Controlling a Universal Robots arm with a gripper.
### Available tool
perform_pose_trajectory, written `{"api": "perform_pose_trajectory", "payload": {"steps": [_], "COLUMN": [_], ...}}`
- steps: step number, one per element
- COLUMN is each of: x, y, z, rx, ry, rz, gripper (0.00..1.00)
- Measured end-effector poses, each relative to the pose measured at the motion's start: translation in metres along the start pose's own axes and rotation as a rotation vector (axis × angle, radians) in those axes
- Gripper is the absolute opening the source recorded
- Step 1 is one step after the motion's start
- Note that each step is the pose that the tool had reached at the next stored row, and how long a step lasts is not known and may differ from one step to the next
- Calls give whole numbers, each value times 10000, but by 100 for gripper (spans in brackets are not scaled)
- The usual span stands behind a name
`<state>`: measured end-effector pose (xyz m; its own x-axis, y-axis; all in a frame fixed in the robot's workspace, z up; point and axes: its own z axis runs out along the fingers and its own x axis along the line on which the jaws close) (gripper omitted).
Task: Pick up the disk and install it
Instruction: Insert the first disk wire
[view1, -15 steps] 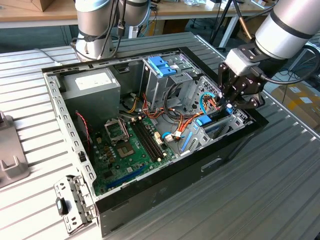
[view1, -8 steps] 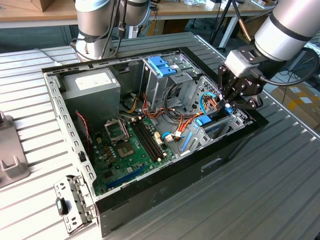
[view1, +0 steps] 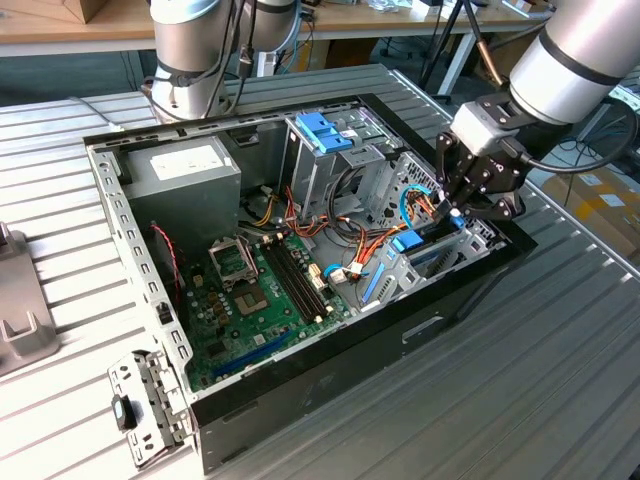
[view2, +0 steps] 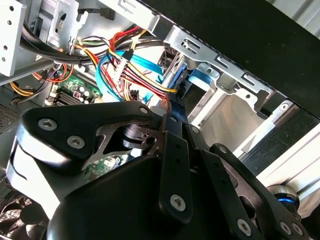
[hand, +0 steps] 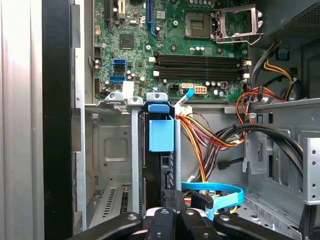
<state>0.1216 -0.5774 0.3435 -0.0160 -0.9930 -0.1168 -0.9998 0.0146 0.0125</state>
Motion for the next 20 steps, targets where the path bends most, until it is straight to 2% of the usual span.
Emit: {"api": "perform_pose_trajectory", "payload": {"steps": [8,13,20], "x": [-11,-14,-16], "y": [-17,-56,-141], "z": [-95,-108,-117], "rx": [0,-1,-5], "ry": [-1,-4,-7], "rz": [0,0,0], "gripper": [11,11,11]}}
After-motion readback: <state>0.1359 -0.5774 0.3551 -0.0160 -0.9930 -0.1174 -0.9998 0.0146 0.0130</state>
